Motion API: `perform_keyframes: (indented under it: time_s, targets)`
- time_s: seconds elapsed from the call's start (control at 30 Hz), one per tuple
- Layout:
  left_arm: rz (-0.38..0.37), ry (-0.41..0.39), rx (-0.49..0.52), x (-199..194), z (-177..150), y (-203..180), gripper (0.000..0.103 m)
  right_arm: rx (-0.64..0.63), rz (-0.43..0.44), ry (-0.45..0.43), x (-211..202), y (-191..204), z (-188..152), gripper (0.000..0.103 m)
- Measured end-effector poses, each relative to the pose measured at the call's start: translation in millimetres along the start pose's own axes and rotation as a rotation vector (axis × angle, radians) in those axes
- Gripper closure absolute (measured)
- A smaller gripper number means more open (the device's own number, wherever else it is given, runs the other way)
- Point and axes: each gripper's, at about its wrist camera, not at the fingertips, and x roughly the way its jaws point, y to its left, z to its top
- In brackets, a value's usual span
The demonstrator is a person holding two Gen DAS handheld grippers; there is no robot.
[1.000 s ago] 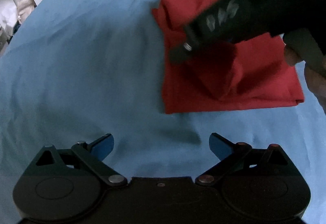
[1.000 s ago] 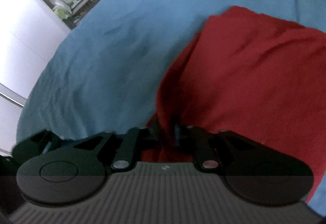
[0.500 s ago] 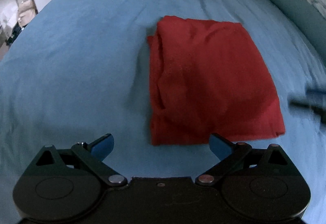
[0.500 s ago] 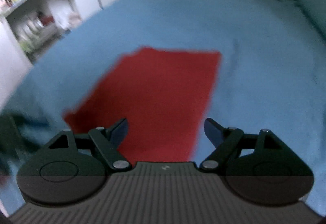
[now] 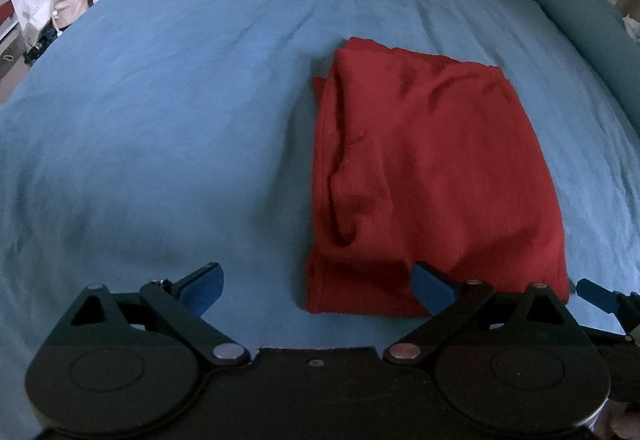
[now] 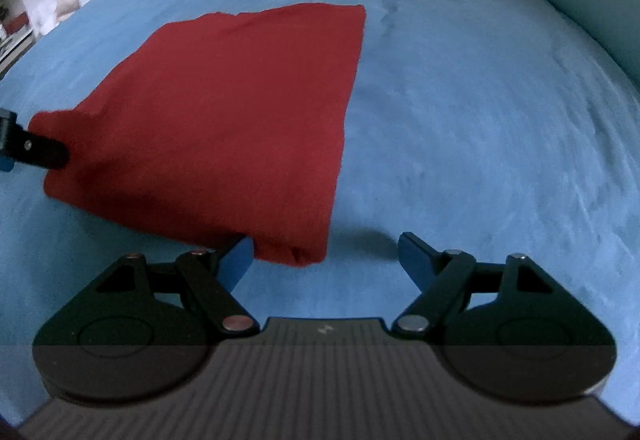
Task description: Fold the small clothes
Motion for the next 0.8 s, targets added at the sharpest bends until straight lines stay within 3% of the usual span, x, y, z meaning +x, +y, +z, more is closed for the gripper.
perform_keyframes:
  time_s: [0.2, 0.47, 0.57, 0.63, 0.8]
  targets:
    - [-0.001, -0.001, -0.013, -1.9, -1.5, 1.3, 0.002, 0.038, 0.019, -0.058, -9.7, -6.6, 3.6, 0.008]
    - [0.002, 0.007, -0.012, -0.8, 0.1, 1.1, 0.002, -0.041, -0.015, -0.027, 9.2, 0.2, -0.1, 0.009]
    - [0.016, 0.000, -0.013, -2.6, 0.7, 3.5, 0.002, -0.020, -0.097, -0.078, -2.2, -6.5, 9.2, 0.016]
    - [0.037, 0.000, 0.002, -0.2, -2.5, 5.0, 0.002, 0.017, -0.106, -0.107, -12.4, -19.5, 12.4, 0.015]
    - [0.112, 0.043, 0.068, 21.4, -24.4, 9.0, 0.001, -0.066, -0.069, -0.040, 2.2, -29.3, -1.3, 0.015]
